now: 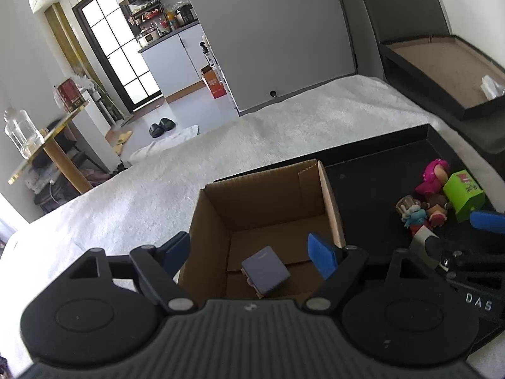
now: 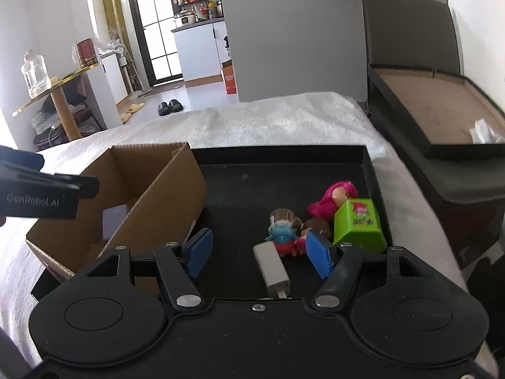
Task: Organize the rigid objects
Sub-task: 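Lower the right gripper onto the white plug block and close on it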
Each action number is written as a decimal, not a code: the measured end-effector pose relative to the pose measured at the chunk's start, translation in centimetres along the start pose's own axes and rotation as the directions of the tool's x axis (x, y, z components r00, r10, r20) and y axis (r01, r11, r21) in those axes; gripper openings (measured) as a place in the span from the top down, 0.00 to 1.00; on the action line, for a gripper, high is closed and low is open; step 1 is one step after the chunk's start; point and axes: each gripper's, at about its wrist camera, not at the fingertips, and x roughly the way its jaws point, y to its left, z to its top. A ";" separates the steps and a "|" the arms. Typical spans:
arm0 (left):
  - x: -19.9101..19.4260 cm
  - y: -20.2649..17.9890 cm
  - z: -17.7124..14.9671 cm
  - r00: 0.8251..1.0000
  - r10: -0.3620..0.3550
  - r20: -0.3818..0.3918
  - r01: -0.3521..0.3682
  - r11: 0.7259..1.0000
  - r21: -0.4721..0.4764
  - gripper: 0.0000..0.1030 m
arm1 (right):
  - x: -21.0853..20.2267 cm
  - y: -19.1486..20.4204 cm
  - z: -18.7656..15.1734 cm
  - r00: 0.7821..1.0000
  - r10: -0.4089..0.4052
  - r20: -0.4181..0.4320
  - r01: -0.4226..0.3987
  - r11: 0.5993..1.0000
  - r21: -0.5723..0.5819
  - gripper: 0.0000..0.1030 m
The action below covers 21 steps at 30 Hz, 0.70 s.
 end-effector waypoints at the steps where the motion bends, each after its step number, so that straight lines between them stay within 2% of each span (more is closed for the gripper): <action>1: 0.1 -0.2 0.0 1.000 0.008 -0.004 -0.008 1.000 0.009 0.21 | 0.2 -0.1 -0.2 1.000 0.005 -0.005 -0.005 1.000 0.006 0.37; 8: 0.7 -1.5 -0.2 0.998 0.063 -0.021 -0.061 0.995 0.079 0.21 | 1.3 -0.4 -1.0 1.000 0.018 -0.021 -0.018 1.000 0.001 0.37; 11: 0.9 -2.2 0.0 0.997 0.077 -0.018 -0.074 0.991 0.113 0.20 | 1.9 -0.9 -1.2 0.999 -0.002 -0.034 0.002 1.000 0.000 0.37; 17: 1.3 -3.5 0.1 0.995 0.097 -0.018 -0.093 0.982 0.164 0.19 | 3.5 -1.5 -1.5 0.997 -0.009 -0.079 0.010 1.000 0.014 0.44; 19: 1.3 -3.6 -0.1 0.995 0.101 -0.020 -0.096 0.980 0.172 0.19 | 4.1 -1.6 -1.7 0.994 -0.003 -0.106 0.004 1.000 0.011 0.54; 20: 1.3 -3.6 -0.2 0.994 0.104 -0.022 -0.098 0.979 0.177 0.19 | 4.4 -1.6 -1.9 0.993 -0.004 -0.118 0.005 1.000 0.011 0.68; 21: 1.3 -3.6 -0.2 0.994 0.107 -0.022 -0.101 0.978 0.180 0.19 | 4.5 -1.6 -2.0 0.992 -0.004 -0.125 0.006 1.000 0.015 0.75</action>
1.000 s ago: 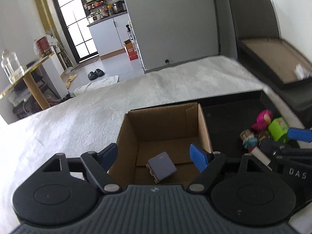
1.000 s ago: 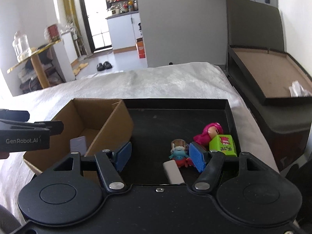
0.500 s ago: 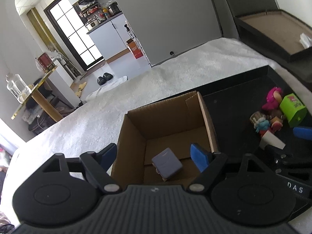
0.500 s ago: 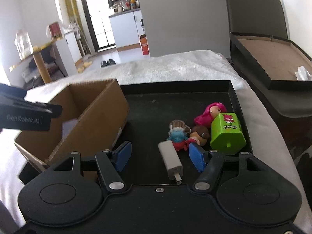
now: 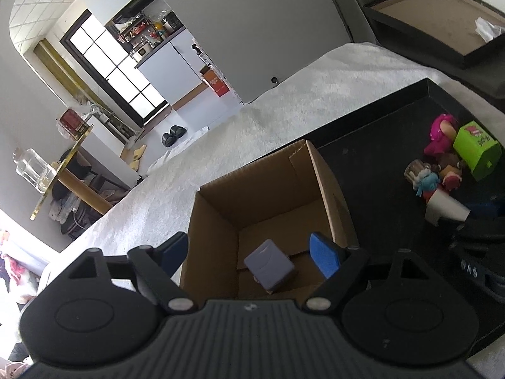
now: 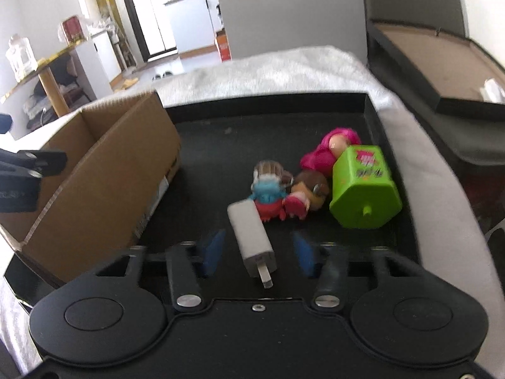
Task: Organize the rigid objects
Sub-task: 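Lower the right gripper onto the white plug block and close on it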
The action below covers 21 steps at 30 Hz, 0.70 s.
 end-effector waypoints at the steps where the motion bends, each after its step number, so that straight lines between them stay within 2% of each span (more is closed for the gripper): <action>1: 0.0 0.0 -0.1 1.000 0.003 -0.001 -0.003 1.000 0.003 0.19 | -0.1 0.1 -0.1 1.000 -0.001 0.002 0.001 1.000 -0.002 0.76; 3: 0.0 0.2 -0.2 1.000 0.007 -0.008 -0.007 1.000 0.001 0.19 | -0.4 0.4 -0.3 1.000 0.002 0.001 -0.001 1.000 -0.025 0.80; 11: -0.4 0.8 -0.7 1.000 0.027 -0.013 -0.027 1.000 0.013 0.19 | -2.2 0.9 -0.3 1.000 0.005 0.018 -0.004 0.999 -0.035 0.80; 21: -1.1 1.4 -1.7 1.000 0.005 -0.018 -0.005 1.000 -0.003 0.19 | -4.8 1.3 0.3 0.998 0.007 0.057 -0.005 1.000 -0.029 0.80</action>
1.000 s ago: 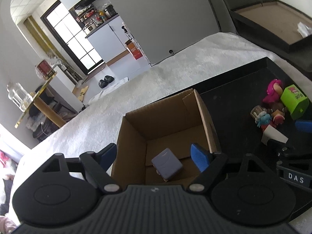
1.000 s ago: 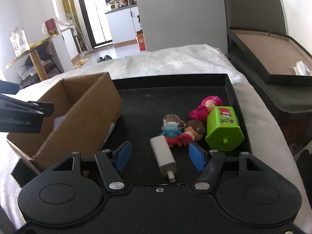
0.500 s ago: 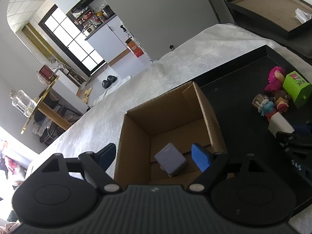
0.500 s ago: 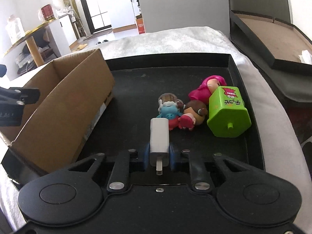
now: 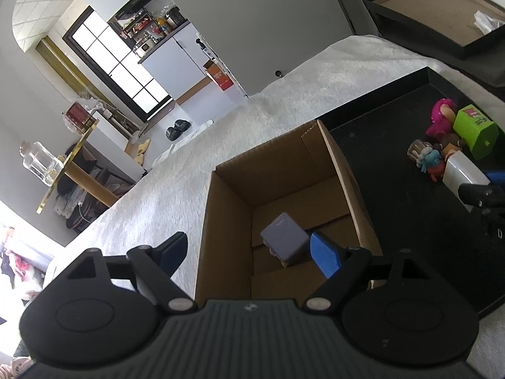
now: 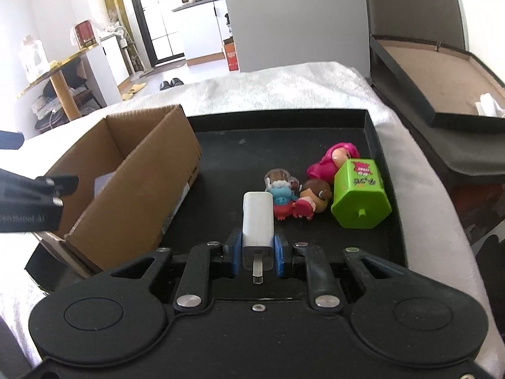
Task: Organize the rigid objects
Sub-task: 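Lower the right gripper onto the white plug block and close on it, then lift the white plug block with the right gripper and carry it into the box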
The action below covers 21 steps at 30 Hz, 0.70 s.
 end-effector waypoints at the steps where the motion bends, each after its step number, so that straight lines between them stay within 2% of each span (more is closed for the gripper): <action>1: -0.2 0.1 -0.2 1.000 -0.003 0.001 0.003 1.000 -0.006 0.19 | -0.2 0.1 0.1 1.000 -0.002 0.002 0.002 1.000 -0.001 0.80; 13: -0.8 3.9 -1.5 0.999 -0.041 -0.001 0.040 0.986 -0.160 0.18 | -2.5 2.8 2.8 0.998 -0.042 0.036 0.044 0.997 -0.068 0.80; 21: 0.3 7.2 -2.4 0.998 -0.057 0.002 0.056 0.960 -0.274 0.18 | -2.3 5.6 5.0 0.998 -0.052 0.047 0.058 0.989 -0.137 0.80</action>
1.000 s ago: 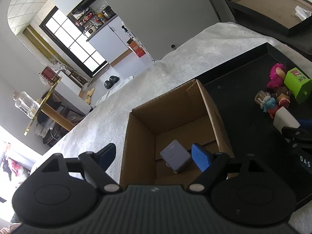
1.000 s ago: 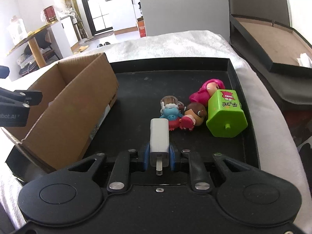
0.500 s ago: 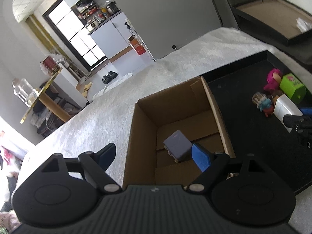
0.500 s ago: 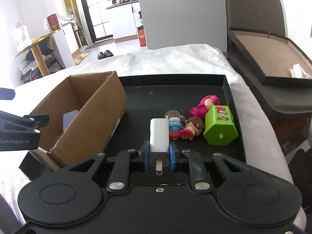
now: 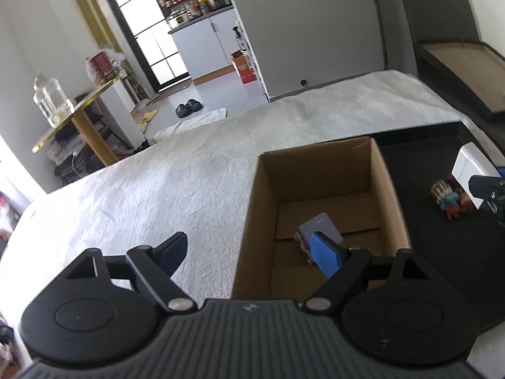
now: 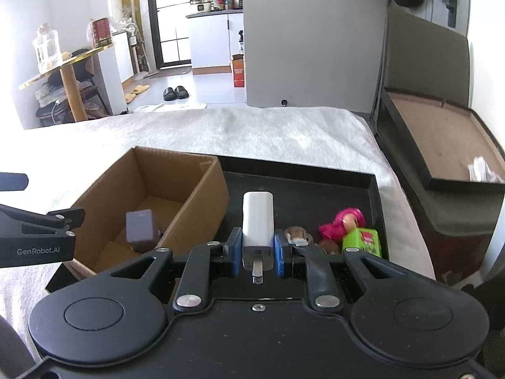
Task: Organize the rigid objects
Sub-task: 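Lift the white plug block with the right gripper and carry it into the box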
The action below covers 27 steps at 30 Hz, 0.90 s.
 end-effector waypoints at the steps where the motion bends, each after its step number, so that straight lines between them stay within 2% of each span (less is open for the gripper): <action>1: 0.2 0.4 0.0 1.000 -0.007 -0.001 0.007 1.000 -0.018 0.18 | 0.2 0.4 0.4 1.000 -0.001 -0.001 0.001 1.000 -0.013 0.80; 8: 0.9 2.6 -0.2 0.998 -0.053 0.039 0.058 0.989 -0.138 0.19 | 0.7 3.1 2.5 1.000 -0.005 -0.005 0.005 0.997 -0.082 0.80; 13: 1.6 4.5 -0.6 0.994 -0.071 0.080 0.091 0.957 -0.275 0.19 | 1.4 5.1 3.8 1.000 -0.010 -0.019 0.007 0.988 -0.154 0.80; 19: 2.3 5.8 -1.8 0.988 -0.113 0.105 0.140 0.939 -0.314 0.24 | 2.3 7.5 4.5 1.000 -0.013 -0.021 0.008 0.973 -0.231 0.80; 22: 2.7 6.1 -2.3 0.985 -0.135 0.111 0.165 0.926 -0.340 0.39 | 3.2 8.8 4.6 0.999 -0.012 -0.031 0.004 0.965 -0.262 0.80; 24: 2.9 6.2 -2.5 0.979 -0.162 0.121 0.195 0.917 -0.348 0.52 | 3.8 9.5 4.6 0.999 -0.008 -0.040 -0.003 0.960 -0.281 0.80; 27: 3.5 6.5 -3.0 0.974 -0.189 0.124 0.221 0.905 -0.363 0.63 | 4.6 10.3 4.5 0.999 -0.001 -0.046 -0.013 0.953 -0.301 0.80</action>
